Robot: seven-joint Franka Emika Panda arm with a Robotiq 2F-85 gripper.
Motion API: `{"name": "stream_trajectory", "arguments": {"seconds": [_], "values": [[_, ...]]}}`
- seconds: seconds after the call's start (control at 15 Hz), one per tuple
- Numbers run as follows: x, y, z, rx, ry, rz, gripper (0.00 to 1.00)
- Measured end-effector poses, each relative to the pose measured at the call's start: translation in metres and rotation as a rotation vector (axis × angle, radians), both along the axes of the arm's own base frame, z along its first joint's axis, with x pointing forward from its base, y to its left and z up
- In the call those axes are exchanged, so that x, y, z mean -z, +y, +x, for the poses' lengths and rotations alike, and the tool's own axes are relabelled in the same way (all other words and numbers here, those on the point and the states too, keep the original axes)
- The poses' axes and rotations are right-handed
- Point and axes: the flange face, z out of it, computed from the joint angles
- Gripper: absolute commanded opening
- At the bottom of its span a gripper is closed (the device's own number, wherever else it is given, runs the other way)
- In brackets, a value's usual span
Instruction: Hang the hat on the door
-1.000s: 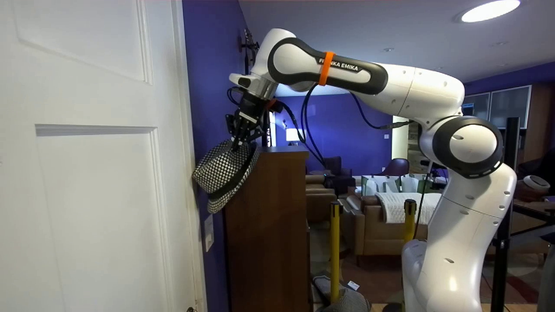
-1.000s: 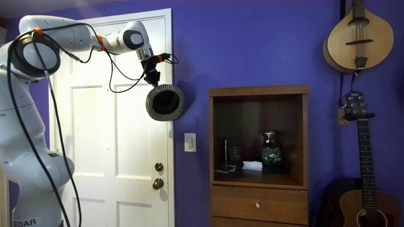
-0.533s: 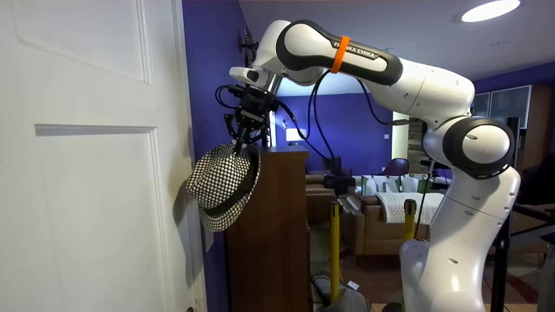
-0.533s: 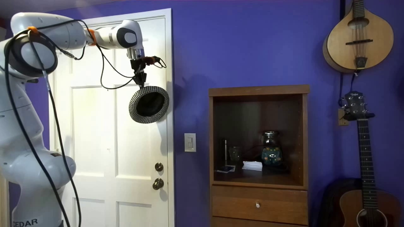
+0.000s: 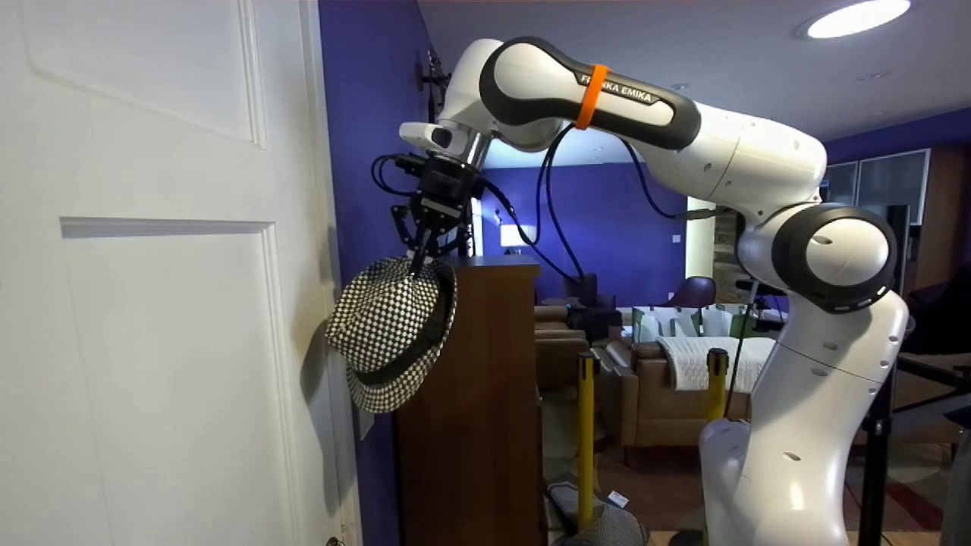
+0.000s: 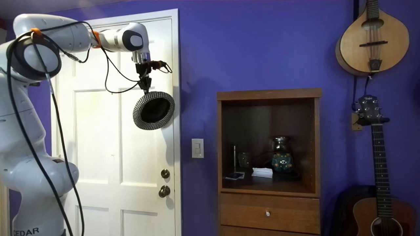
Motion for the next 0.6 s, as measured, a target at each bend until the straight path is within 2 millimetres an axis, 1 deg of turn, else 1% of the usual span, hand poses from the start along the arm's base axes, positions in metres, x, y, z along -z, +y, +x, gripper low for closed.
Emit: {"name": "stream_trajectory", "arguments": {"seconds": [0.13, 0.27, 0.47, 0.6], "values": [[0.010, 0.012, 0.002, -0.094, 0.042, 0.007, 0.01], [0.019, 0.028, -0.001, -0.194, 0.079, 0.016, 0.01], [0.029, 0.051, -0.015, -0.346, 0.131, 0.025, 0.01], [0.037, 0.071, -0.025, -0.448, 0.167, 0.032, 0.01]]}}
